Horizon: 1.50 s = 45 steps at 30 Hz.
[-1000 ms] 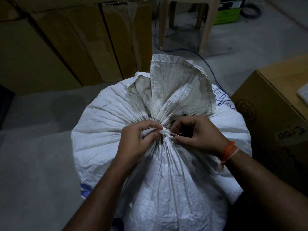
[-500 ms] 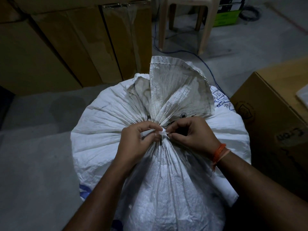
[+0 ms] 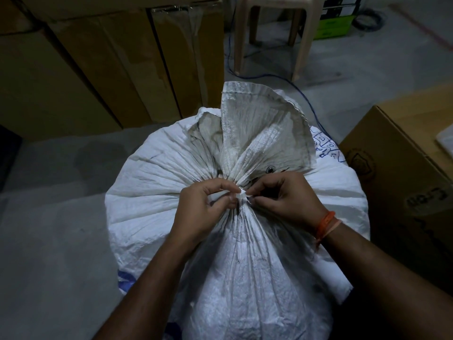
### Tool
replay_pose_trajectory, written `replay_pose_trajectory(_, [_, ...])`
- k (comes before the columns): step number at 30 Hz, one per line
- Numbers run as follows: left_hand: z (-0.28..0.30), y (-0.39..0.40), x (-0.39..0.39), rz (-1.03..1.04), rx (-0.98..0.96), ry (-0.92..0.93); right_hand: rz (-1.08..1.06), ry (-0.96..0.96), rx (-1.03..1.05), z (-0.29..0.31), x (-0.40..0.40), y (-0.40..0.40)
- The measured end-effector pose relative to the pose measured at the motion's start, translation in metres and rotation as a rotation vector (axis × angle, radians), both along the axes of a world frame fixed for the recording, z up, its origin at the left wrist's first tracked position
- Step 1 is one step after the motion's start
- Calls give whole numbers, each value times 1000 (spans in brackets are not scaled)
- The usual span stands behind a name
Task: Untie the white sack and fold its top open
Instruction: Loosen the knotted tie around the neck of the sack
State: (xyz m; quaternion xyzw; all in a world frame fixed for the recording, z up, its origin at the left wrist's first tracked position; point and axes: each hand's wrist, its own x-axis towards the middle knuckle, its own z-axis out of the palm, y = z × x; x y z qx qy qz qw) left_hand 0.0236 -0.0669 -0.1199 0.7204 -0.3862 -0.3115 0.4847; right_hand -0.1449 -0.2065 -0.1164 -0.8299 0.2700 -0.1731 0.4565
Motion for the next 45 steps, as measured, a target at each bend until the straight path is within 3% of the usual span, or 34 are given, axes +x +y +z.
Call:
replay_pose_trajectory(22, [-1, 0, 0, 28, 5, 71, 32, -45, 53, 9, -12, -5])
replay_pose_trajectory(45, [6, 6, -1, 53, -7, 50, -34, -100, -39, 2, 4, 3])
